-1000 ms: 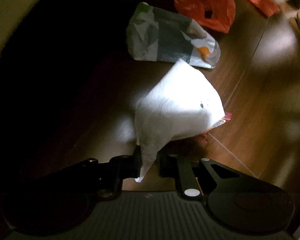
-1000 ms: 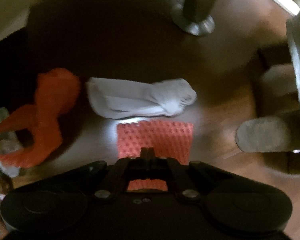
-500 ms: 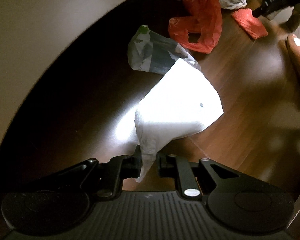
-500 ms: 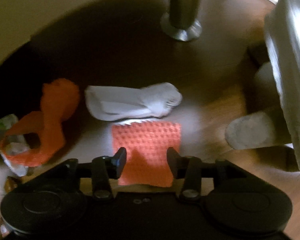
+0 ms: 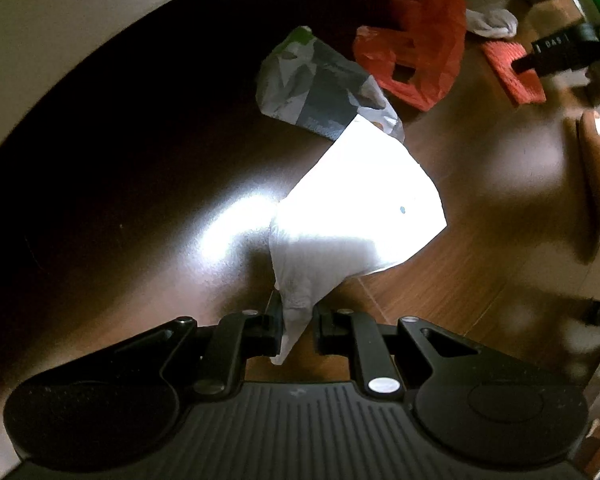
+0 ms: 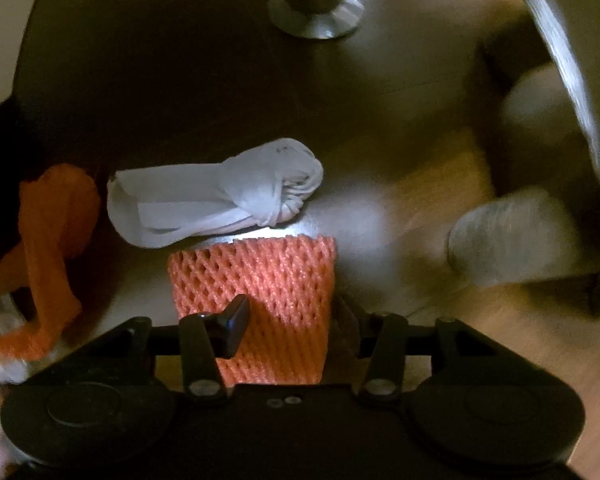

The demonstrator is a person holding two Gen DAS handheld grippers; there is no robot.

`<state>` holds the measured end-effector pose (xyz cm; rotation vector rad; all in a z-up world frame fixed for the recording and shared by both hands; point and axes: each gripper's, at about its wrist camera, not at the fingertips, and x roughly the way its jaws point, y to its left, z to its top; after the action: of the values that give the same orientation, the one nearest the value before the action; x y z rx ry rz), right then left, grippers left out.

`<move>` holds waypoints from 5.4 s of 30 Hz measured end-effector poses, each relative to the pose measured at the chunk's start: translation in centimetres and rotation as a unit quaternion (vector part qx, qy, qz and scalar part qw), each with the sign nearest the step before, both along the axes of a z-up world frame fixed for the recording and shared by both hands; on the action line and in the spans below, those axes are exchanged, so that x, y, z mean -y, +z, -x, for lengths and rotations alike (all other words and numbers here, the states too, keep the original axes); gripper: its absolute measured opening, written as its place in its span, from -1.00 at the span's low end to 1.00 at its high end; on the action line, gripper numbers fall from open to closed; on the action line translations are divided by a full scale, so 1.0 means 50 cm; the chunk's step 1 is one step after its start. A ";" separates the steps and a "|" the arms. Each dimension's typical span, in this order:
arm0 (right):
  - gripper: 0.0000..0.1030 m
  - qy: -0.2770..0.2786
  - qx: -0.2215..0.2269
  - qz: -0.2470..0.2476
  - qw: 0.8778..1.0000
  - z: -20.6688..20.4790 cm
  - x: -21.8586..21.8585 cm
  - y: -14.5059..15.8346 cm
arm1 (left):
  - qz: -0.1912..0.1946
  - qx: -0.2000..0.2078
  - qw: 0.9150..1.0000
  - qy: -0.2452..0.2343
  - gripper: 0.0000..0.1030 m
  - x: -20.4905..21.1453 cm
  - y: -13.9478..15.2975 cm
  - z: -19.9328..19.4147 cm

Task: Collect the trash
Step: 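Grasp the white paper towel with left tool while right tool grasps orange mesh sleeve, then carry the paper towel and mesh sleeve up over the teal wastebasket, then open both tools to drop the paper towel and mesh sleeve into the wastebasket, then move both tools back down toward the remaining trash under the bed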

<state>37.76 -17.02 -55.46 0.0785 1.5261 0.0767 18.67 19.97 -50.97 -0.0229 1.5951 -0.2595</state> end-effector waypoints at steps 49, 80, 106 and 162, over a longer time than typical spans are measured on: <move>-0.80 0.044 0.207 -0.112 0.971 0.256 0.078 0.836 | 0.040 0.148 0.987 0.041 -0.73 0.280 0.710 -0.004; -0.79 -0.074 0.365 -0.063 0.926 0.208 0.500 1.034 | 0.105 0.239 0.965 0.031 -0.73 0.821 1.000 -0.262; -0.55 -0.083 0.303 -0.025 0.949 0.123 0.555 0.887 | 0.033 0.145 0.989 -0.002 -0.69 1.016 0.804 -0.408; -0.01 0.120 0.308 -0.155 0.931 0.314 0.115 1.052 | 0.031 0.263 0.956 0.125 0.60 0.380 0.996 -0.035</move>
<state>22.08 -22.77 -2.88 0.1071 0.8758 0.4957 20.41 0.96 -1.18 -0.1884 1.0393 -0.1040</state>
